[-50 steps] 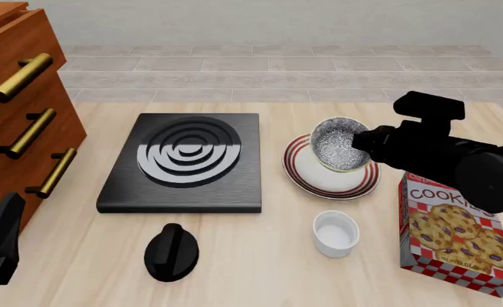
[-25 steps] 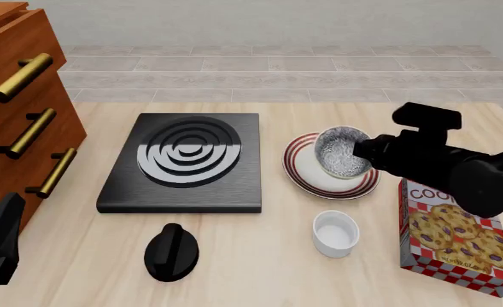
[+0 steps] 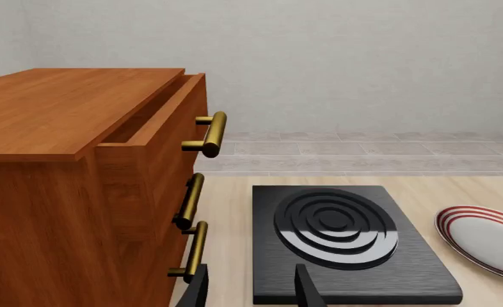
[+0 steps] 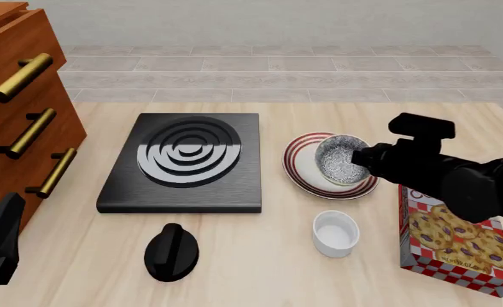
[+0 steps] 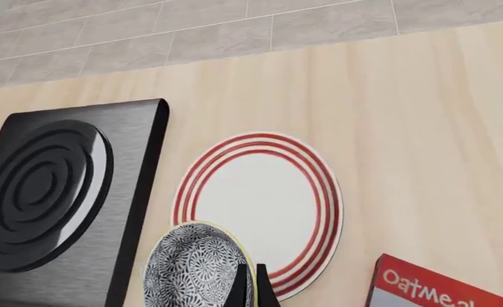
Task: Pick the akita bowl next to the ramekin and place it on the plate.
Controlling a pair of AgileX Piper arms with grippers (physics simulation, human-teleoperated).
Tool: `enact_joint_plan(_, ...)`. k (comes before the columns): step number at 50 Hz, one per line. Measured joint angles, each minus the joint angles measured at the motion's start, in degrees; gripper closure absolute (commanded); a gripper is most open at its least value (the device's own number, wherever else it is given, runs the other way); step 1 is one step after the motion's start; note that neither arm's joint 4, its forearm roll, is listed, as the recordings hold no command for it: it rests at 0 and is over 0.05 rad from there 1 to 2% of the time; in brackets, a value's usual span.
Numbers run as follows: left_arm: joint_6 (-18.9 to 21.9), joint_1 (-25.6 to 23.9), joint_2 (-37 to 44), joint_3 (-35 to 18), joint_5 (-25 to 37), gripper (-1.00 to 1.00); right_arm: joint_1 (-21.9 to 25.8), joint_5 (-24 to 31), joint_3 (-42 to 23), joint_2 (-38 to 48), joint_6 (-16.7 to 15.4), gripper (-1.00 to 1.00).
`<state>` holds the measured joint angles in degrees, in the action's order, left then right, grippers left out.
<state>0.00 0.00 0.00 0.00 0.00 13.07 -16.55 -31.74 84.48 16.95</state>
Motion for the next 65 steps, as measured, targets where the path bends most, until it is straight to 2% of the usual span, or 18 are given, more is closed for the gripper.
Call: enact_joint_plan(65, 0.0, 0.0, 0.0, 0.0, 0.0, -1.0, -2.3, -4.1, -6.4, 12.5, -1.0, 1.0)
